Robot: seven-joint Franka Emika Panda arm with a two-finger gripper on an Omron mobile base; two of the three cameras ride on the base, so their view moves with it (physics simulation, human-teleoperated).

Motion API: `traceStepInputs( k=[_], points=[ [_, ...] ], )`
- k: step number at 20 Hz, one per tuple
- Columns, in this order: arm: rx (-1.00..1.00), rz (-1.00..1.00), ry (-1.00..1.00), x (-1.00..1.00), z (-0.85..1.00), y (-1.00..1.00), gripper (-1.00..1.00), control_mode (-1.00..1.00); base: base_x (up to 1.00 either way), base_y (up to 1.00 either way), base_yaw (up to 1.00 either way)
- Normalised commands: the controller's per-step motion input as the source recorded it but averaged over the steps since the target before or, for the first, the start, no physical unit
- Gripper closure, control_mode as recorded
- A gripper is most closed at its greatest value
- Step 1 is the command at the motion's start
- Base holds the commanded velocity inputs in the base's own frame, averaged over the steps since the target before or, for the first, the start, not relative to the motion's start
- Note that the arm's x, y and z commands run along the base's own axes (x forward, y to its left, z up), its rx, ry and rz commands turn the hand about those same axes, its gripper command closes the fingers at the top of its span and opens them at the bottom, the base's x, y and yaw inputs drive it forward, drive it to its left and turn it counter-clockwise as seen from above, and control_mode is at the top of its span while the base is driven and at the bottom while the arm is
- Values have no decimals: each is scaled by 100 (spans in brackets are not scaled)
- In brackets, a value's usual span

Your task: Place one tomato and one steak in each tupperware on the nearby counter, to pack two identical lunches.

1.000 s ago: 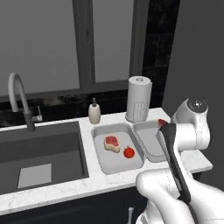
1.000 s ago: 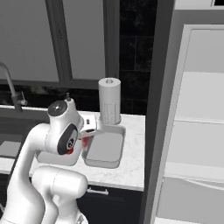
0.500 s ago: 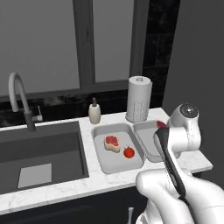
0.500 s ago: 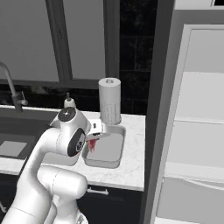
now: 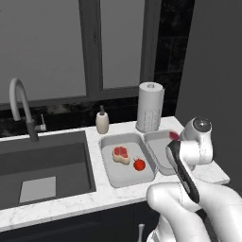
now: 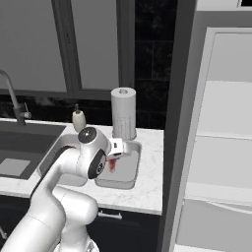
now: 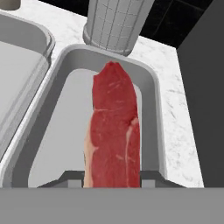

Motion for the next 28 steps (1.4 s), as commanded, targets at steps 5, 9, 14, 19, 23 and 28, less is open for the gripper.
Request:
traceStepInputs(
  k=[5,9,14,19,23,28],
  points=[
    [0,0,0,42,-27,-10,100,-100,0,0,0],
    [0,0,3,46,-32,-2,100,-100,0,0,0],
    [-1,0,0,32,-43,0,100,-100,0,0,0],
    [0,0,1,15,-16,0,-100,-100,0,0,0],
    [0,0,6,2,12,0,-100,-100,0,0,0],
    [0,0,5,5,34,0,-100,-100,0,0,0]
  ],
)
